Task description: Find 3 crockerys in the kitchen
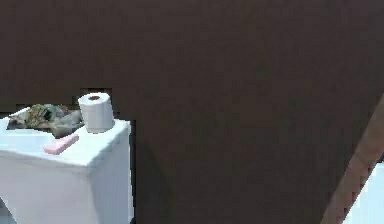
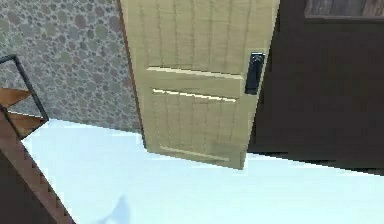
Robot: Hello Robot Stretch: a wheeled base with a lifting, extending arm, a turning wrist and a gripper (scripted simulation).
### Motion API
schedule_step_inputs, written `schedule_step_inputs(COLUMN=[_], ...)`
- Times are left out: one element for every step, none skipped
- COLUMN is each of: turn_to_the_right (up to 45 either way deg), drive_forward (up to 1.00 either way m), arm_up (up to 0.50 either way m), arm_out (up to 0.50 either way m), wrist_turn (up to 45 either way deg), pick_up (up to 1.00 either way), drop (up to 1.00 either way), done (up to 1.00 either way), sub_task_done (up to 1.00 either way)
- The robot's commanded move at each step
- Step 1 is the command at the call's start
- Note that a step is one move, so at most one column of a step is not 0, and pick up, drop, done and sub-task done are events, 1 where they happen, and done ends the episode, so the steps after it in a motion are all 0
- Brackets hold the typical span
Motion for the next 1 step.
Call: schedule_step_inputs(turn_to_the_right=[45.0], drive_forward=[0.0], arm_up=[0.0], arm_out=[0.0], wrist_turn=[0.0], pick_up=[0.0], drop=[0.0], done=[0.0], sub_task_done=[0.0])
